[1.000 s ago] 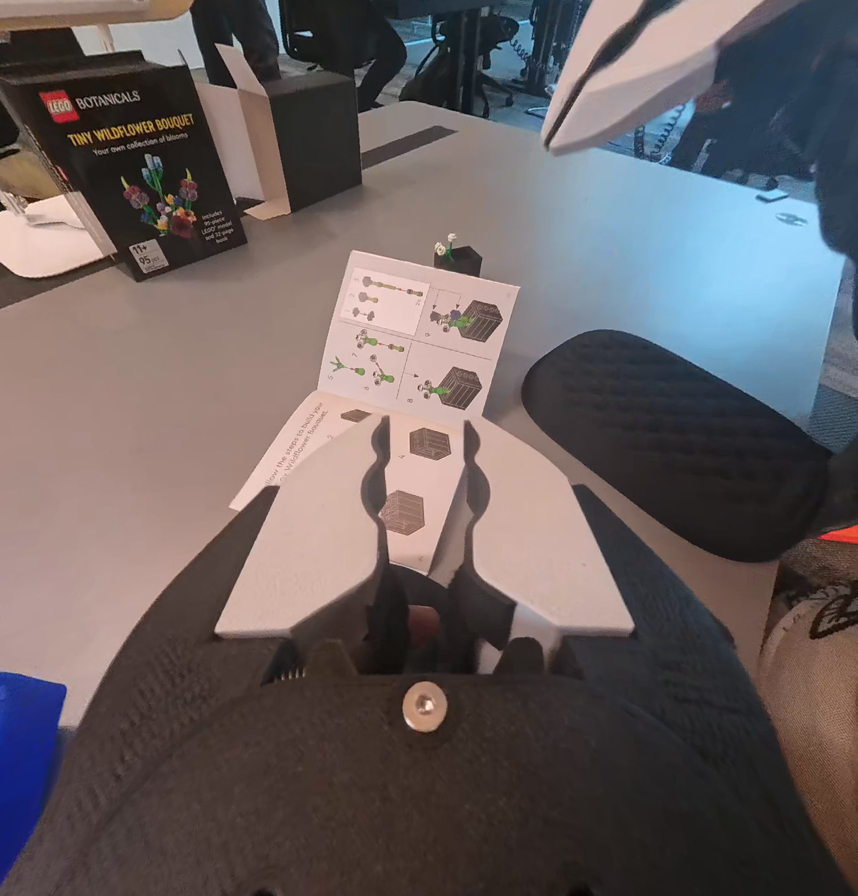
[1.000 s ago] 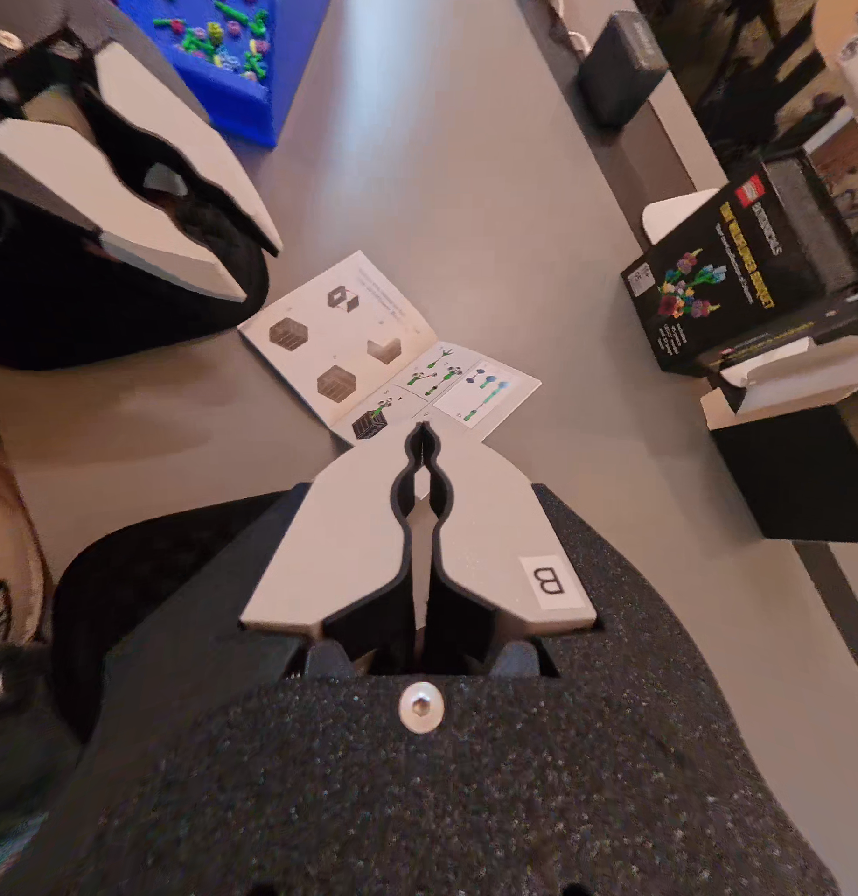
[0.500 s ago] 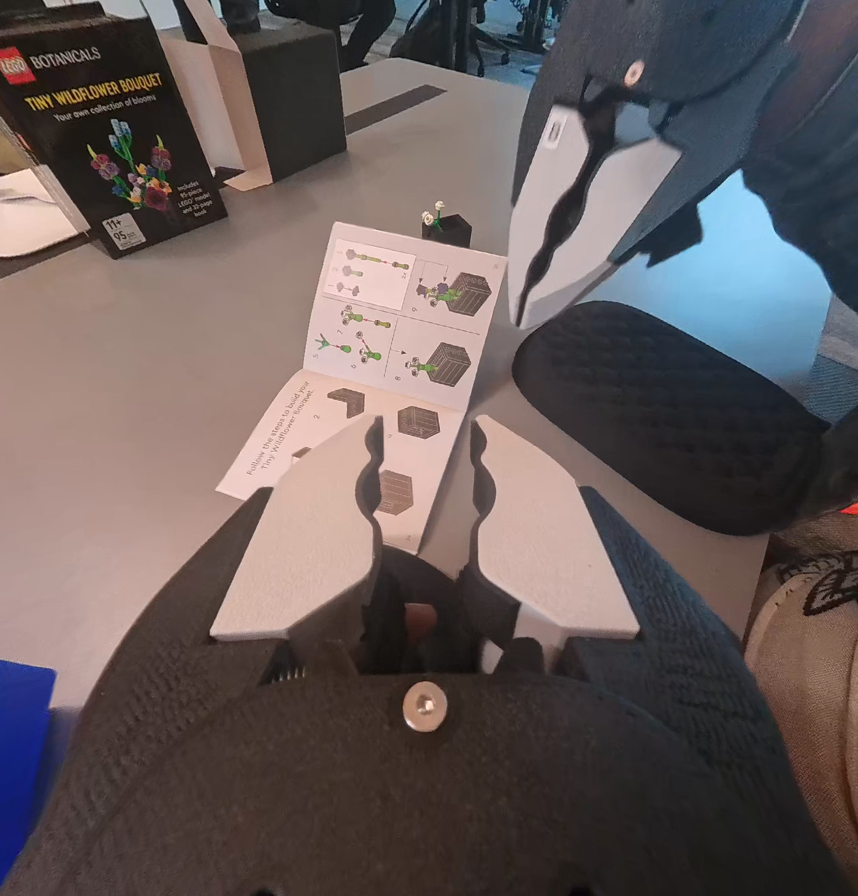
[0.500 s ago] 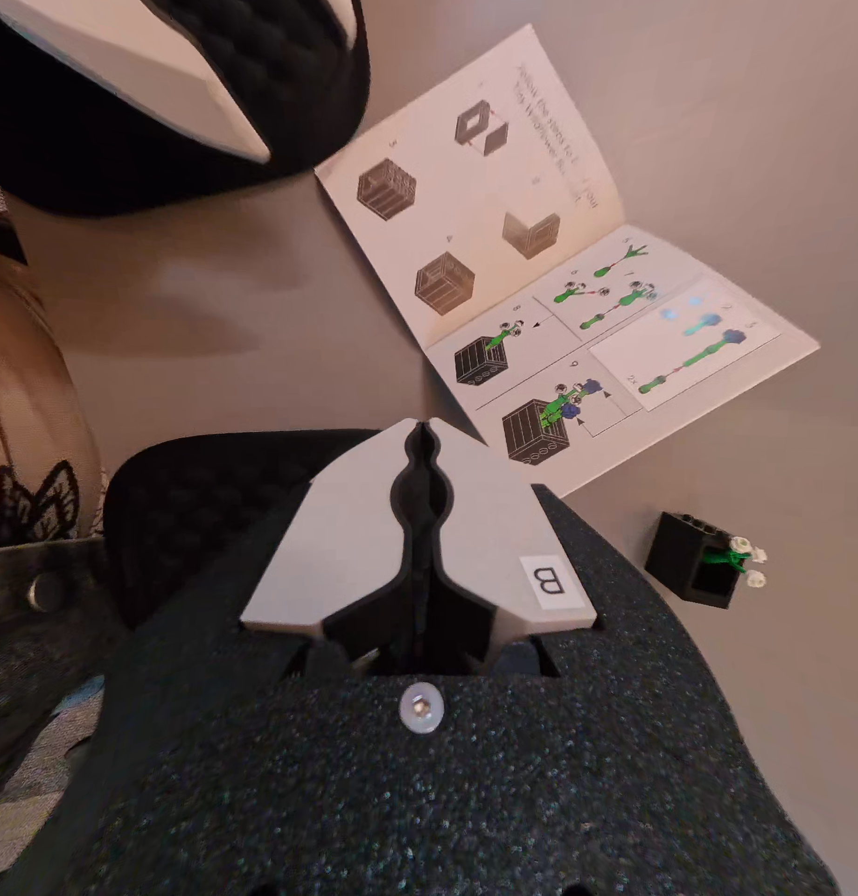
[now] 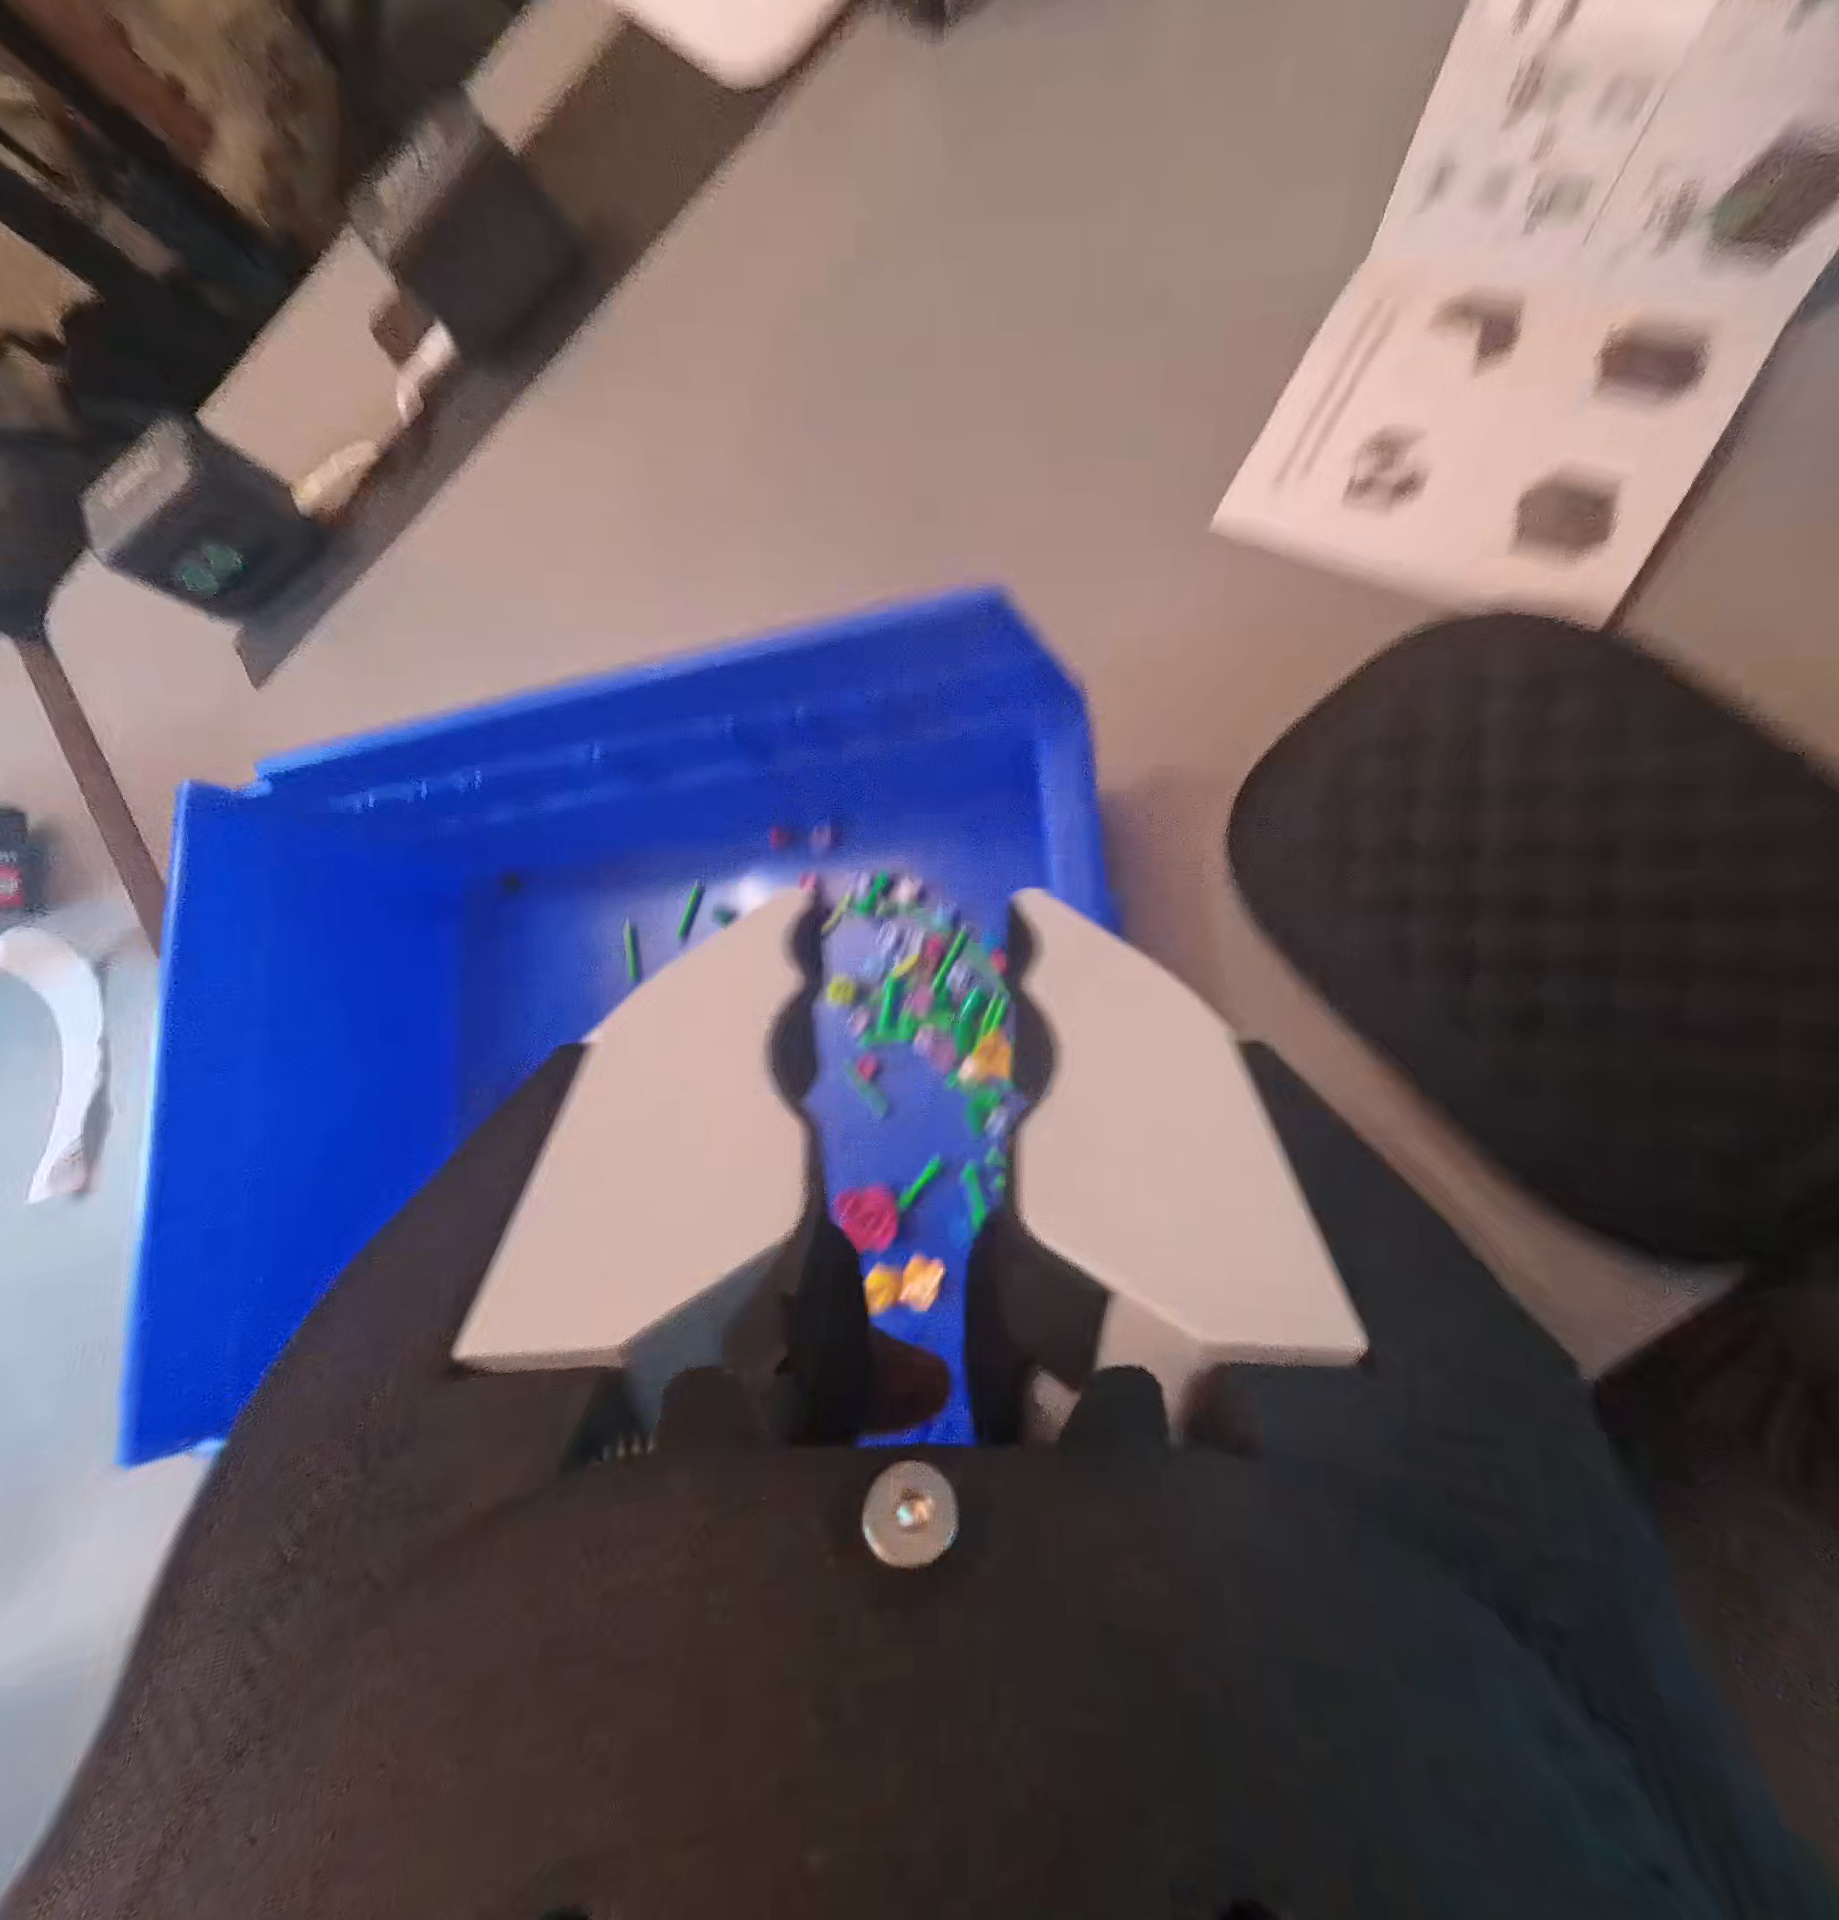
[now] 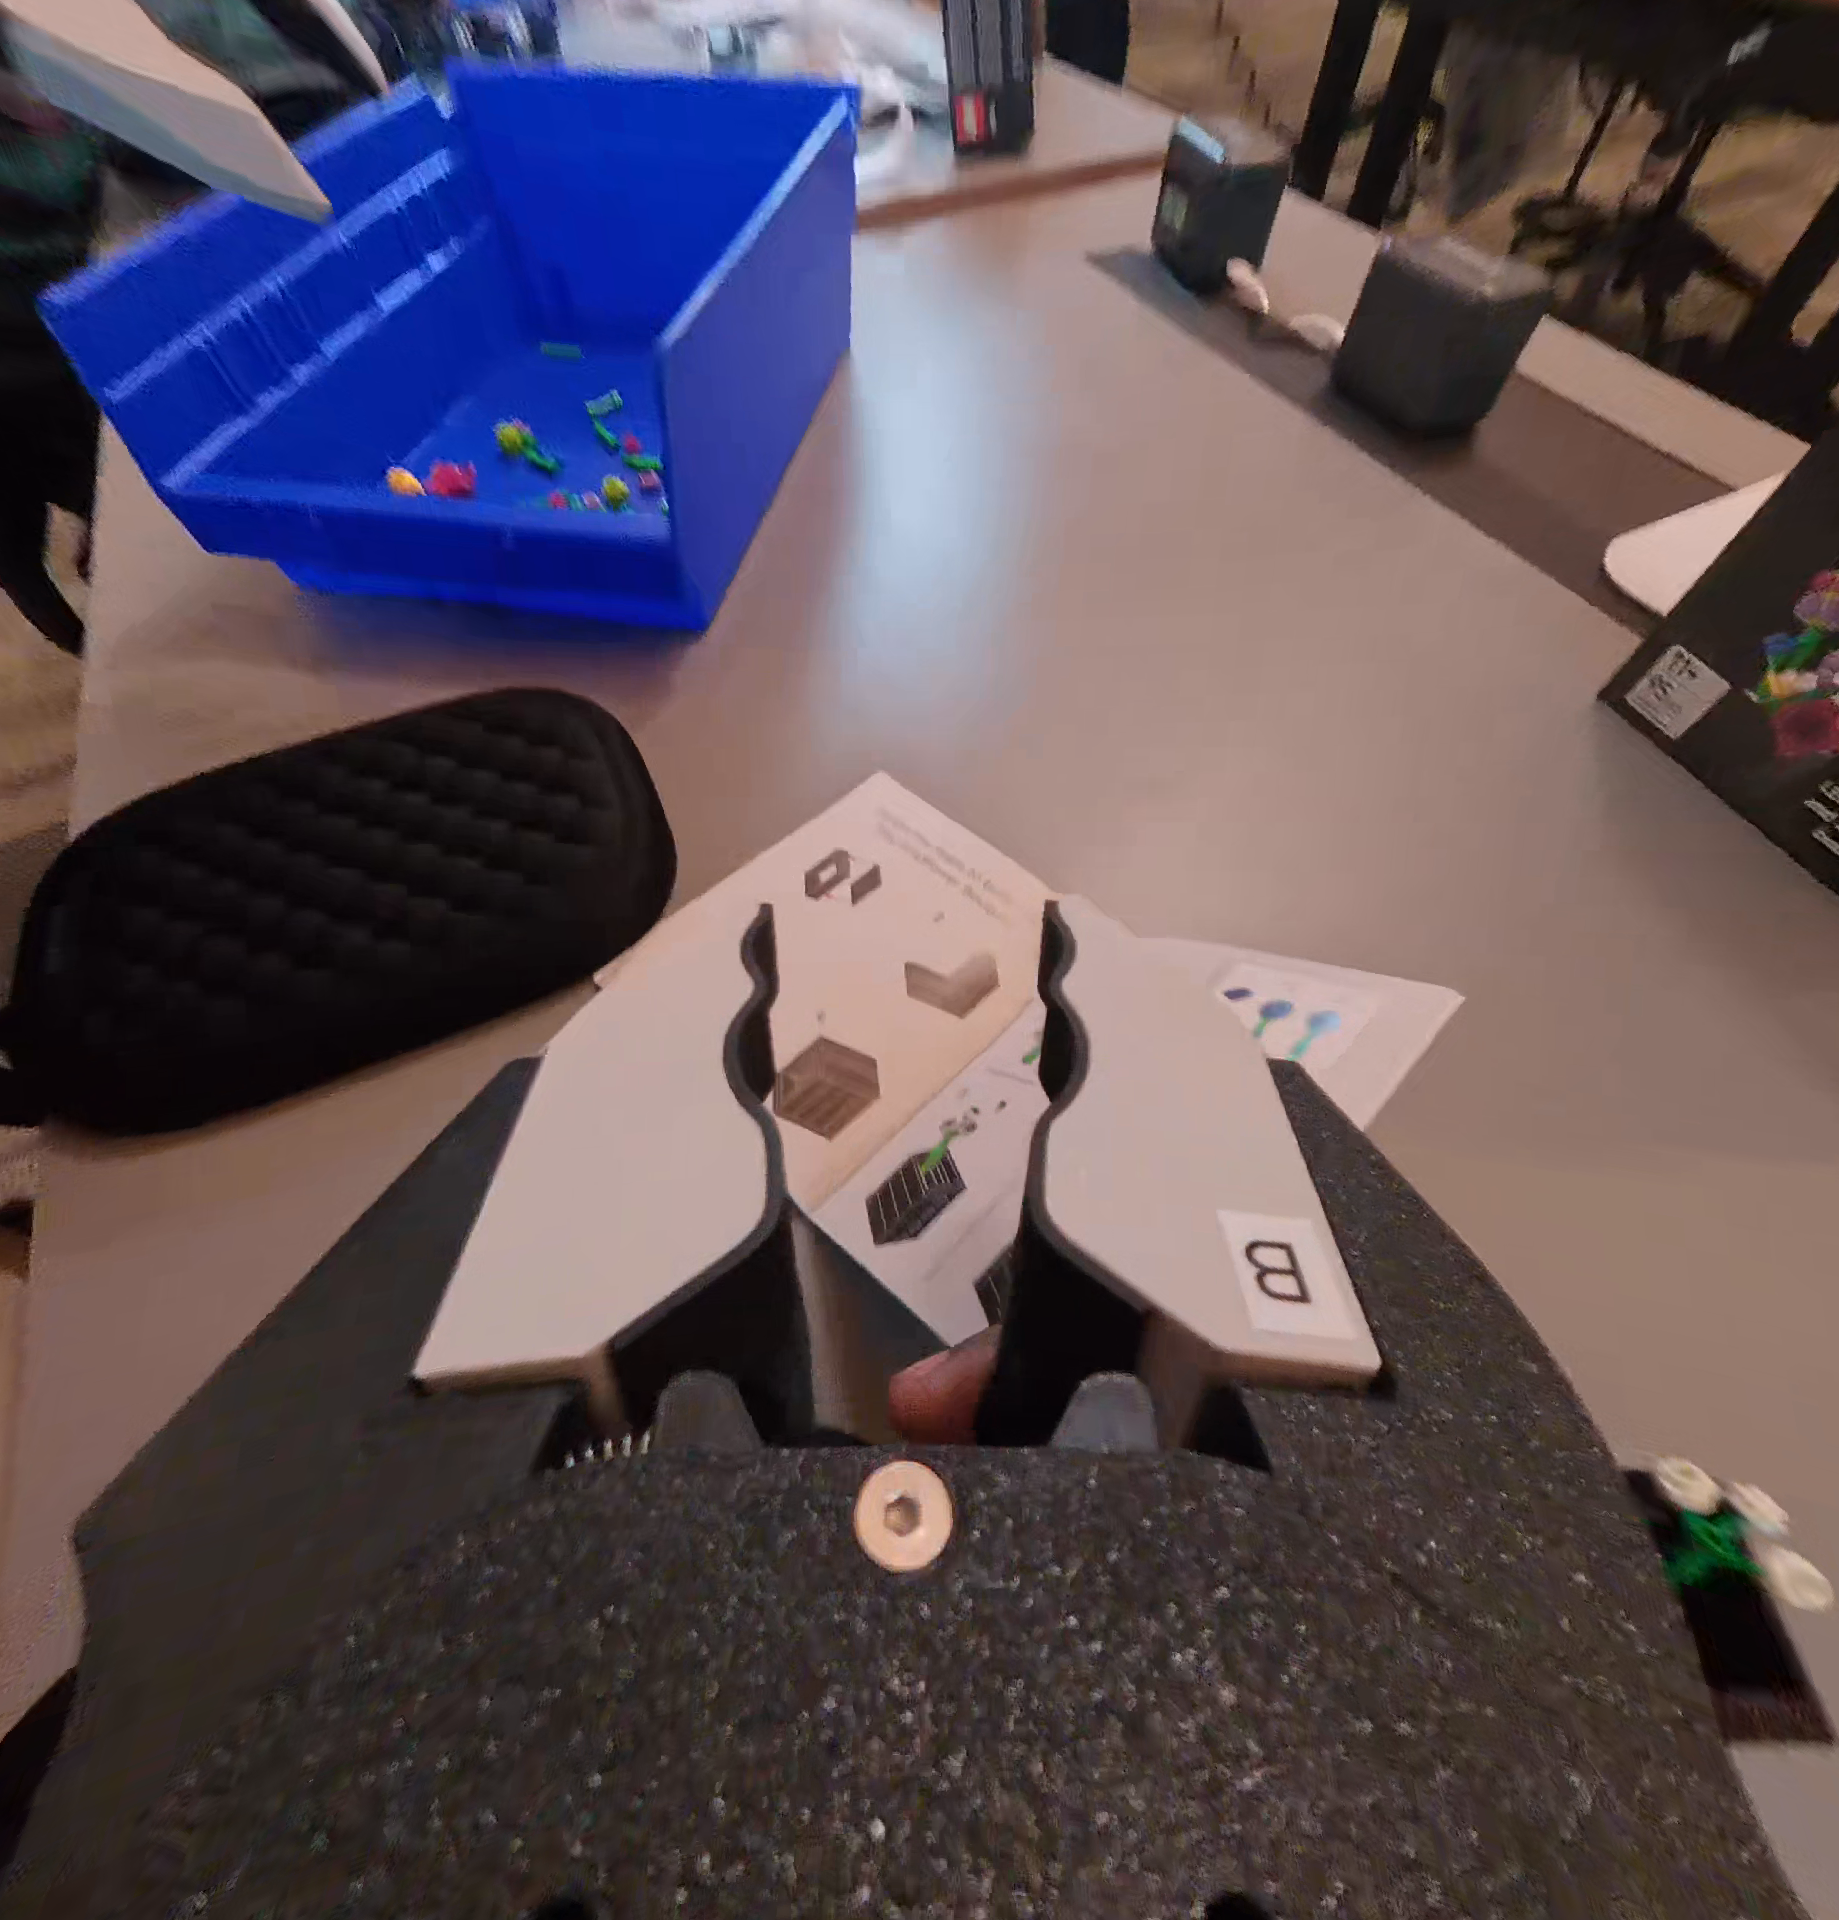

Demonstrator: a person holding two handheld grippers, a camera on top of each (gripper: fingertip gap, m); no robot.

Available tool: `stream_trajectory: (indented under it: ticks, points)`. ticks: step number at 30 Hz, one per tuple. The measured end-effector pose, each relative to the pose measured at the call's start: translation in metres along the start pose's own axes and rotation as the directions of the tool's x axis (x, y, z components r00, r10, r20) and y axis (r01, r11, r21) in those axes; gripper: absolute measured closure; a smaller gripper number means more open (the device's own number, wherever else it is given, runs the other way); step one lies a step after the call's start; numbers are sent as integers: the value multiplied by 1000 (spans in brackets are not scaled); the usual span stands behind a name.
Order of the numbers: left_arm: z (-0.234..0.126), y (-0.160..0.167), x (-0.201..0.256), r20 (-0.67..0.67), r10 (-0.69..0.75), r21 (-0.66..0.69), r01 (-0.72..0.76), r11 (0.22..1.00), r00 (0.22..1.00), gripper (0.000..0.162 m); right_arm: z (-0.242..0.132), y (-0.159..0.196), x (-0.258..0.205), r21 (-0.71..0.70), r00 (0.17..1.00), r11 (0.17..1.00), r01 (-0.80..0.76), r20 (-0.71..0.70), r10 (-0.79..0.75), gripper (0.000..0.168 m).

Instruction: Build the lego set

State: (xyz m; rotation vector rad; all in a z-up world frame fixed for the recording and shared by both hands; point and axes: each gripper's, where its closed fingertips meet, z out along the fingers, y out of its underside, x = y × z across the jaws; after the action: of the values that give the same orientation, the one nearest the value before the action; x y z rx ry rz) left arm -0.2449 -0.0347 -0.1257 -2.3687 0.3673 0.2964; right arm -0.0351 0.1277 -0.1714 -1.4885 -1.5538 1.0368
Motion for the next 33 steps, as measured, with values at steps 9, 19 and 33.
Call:
stream_trajectory:
  ticks: [9, 19, 33]
  points:
    - [53, 68, -30, -265, -6, -334, -86, 939, 964, 147, -3, 1, 4, 151, 993, 982, -111, 60, 103, 131]
    - [102, 90, -26, -342, -256, -515, 48, 856, 904, 149, -8, 11, 11, 150, 991, 980, -128, 58, 120, 132]
    - [109, 99, -21, -327, -232, -537, 22, 843, 916, 146, -8, 11, 10, 146, 992, 983, -115, 65, 106, 134]
